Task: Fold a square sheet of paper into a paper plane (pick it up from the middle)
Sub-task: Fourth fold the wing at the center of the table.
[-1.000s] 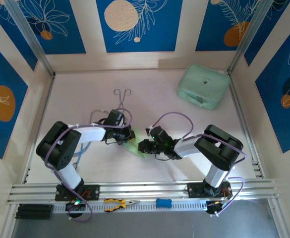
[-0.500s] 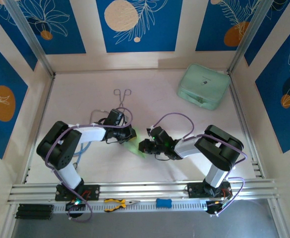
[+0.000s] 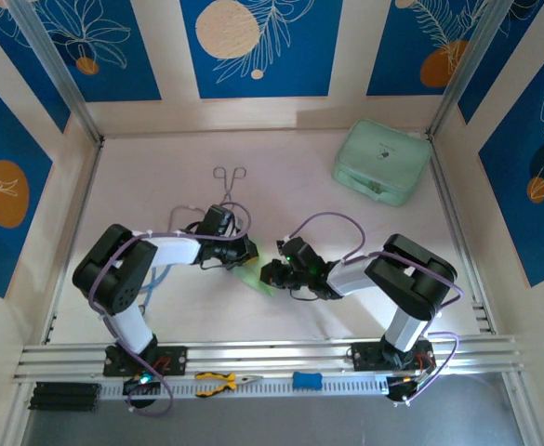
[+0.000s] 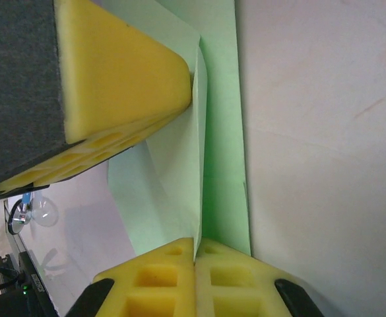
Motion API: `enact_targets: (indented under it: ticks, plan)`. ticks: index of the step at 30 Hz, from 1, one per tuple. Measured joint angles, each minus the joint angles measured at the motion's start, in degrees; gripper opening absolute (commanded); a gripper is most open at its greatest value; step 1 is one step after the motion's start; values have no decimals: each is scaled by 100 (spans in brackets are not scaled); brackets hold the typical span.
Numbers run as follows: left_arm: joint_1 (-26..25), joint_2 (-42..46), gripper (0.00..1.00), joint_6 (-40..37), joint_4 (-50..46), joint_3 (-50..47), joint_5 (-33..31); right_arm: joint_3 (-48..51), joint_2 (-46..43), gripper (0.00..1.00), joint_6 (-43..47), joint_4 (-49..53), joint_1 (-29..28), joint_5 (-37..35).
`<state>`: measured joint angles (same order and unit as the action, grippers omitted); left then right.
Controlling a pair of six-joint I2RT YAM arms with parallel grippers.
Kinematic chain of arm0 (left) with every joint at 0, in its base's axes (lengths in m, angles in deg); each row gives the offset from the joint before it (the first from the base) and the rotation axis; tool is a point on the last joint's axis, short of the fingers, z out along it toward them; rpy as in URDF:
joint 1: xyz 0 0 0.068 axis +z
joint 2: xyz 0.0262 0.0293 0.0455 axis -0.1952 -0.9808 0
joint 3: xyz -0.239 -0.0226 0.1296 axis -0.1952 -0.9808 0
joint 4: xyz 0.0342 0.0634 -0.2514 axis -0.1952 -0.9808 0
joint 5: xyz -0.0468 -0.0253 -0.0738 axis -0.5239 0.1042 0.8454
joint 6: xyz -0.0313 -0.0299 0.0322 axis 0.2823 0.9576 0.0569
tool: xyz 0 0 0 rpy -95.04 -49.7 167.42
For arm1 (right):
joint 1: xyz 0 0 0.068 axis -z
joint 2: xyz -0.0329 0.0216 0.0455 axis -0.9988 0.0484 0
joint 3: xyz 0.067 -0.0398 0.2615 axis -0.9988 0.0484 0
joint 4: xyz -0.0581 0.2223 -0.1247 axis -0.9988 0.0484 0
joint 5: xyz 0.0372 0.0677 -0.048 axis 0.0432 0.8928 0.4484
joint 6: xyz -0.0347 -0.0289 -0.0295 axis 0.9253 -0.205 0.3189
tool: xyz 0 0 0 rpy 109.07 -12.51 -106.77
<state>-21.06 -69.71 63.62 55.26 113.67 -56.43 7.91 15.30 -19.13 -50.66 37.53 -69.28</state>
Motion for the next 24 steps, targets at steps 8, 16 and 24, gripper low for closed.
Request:
enact_targets:
  ticks: [8, 16, 24]
  plan:
    - [-22, -181, 9, -31, -13, 31, 33, 39, -4, 12, -55, -92, 0, 2]
    - [-22, -210, 8, -63, -52, 66, 61, -4, -197, 18, 39, 286, 0, 66]
    - [-22, -210, 8, -168, -57, 68, 61, -2, -520, 17, 118, 944, 0, 138]
